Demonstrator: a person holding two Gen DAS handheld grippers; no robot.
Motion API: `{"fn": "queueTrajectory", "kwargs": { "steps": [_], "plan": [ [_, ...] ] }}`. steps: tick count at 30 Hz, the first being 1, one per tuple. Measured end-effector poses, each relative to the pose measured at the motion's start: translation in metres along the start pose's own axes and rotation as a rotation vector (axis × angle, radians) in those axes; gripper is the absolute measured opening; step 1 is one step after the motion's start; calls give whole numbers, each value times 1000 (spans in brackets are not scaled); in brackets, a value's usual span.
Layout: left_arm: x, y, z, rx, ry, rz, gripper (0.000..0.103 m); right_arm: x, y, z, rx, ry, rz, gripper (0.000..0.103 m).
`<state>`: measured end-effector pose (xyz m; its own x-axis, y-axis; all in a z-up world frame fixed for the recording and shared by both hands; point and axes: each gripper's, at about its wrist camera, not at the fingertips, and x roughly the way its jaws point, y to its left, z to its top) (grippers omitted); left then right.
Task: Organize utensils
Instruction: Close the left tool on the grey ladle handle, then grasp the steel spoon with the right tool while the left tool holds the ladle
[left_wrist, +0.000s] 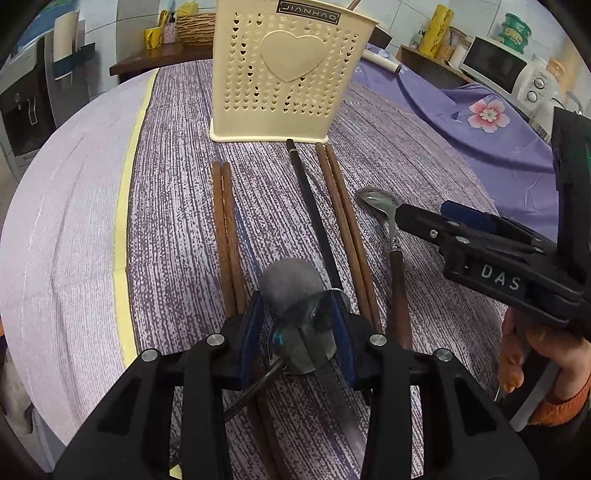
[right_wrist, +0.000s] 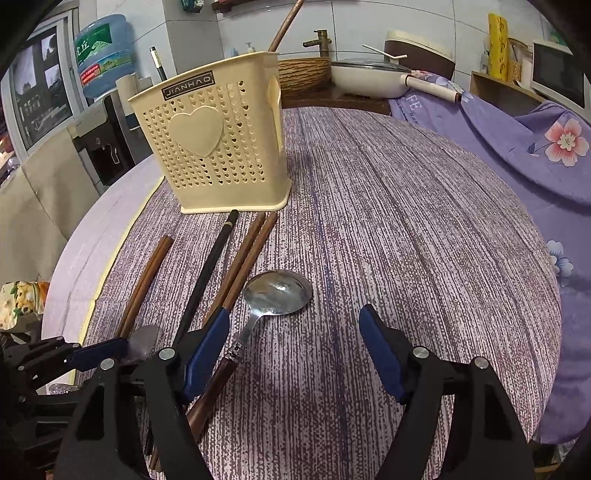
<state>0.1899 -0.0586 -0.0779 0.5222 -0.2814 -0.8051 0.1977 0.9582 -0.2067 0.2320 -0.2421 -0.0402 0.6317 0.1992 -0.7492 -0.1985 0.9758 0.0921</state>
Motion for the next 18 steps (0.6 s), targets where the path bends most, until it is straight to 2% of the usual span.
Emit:
{"fn": "queueTrajectory", "kwargs": {
  "steps": [4, 8, 14, 18],
  "plan": [
    [7, 0, 10, -4, 13, 1, 37, -1, 1, 2, -4, -3, -1, 71],
    [12, 6, 21, -49, 45, -40, 37, -1, -3, 3, 1, -2, -12, 71],
    [16, -3, 27, -7, 70, -11, 37, 2, -4, 6, 6, 10, -22, 71],
    [20, -5, 34, -18, 109, -32, 39, 2, -6, 7, 12, 10, -22, 71]
  ]
}}
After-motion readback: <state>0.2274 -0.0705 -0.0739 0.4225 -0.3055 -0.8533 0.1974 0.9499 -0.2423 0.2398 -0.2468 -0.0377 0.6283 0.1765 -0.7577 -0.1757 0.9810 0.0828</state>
